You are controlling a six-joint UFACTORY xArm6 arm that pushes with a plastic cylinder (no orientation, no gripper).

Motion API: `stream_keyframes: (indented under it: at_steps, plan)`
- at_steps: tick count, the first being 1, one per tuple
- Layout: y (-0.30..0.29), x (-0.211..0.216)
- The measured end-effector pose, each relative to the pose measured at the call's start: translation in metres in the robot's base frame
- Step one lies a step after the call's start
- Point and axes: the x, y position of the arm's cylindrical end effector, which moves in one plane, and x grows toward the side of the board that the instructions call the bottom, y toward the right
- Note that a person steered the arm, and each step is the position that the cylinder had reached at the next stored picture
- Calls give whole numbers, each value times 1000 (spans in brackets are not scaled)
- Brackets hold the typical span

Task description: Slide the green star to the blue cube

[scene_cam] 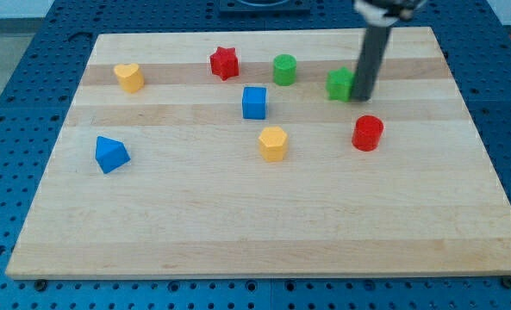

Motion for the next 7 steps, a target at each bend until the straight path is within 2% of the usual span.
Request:
stream_keyframes:
  at_steps: [1,3,4,5,7]
  plan:
    - [-29,18]
    - [114,-33]
    - [103,-66]
    - [55,-62]
    - [-13,-24]
